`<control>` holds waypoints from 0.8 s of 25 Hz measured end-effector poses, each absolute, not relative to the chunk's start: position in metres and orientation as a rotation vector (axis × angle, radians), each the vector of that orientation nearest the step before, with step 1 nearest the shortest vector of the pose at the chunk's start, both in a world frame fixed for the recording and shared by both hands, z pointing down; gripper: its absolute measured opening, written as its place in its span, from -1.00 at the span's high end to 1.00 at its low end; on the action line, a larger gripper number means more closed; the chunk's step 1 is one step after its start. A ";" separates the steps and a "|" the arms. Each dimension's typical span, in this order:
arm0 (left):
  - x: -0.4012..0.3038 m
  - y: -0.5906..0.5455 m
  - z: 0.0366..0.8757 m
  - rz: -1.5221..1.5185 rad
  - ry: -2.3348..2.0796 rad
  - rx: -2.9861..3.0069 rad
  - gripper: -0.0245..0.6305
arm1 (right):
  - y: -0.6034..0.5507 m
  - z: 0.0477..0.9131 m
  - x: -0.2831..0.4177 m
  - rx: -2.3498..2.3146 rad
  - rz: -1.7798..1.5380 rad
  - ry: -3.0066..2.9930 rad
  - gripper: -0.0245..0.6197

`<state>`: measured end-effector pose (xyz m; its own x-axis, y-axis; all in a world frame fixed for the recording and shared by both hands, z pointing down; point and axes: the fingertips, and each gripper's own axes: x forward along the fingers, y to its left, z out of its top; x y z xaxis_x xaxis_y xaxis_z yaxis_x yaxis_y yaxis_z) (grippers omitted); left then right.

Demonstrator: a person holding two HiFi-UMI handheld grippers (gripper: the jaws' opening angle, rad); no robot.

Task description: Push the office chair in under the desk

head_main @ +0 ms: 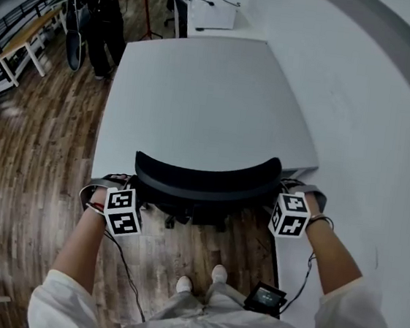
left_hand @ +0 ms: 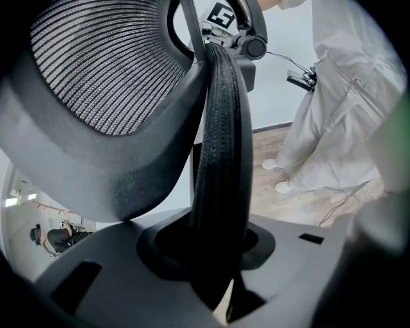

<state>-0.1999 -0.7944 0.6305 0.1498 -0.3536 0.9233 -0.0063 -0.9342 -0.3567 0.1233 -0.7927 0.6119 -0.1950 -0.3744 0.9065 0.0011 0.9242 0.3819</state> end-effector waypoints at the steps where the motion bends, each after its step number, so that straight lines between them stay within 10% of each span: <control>1: -0.200 -0.796 0.631 -1.856 0.351 -2.161 0.58 | -0.794 0.612 0.123 0.282 -0.347 -1.742 0.52; 20: -0.202 -0.819 0.630 -1.855 0.363 -2.164 0.58 | -0.821 0.611 0.122 0.280 -0.356 -1.744 0.52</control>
<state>-0.2016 -0.8194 0.6300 0.1499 -0.3578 0.9217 -0.0160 -0.9330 -0.3596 0.1216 -0.8206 0.6110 -0.1991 -0.3777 0.9043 0.0075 0.9222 0.3868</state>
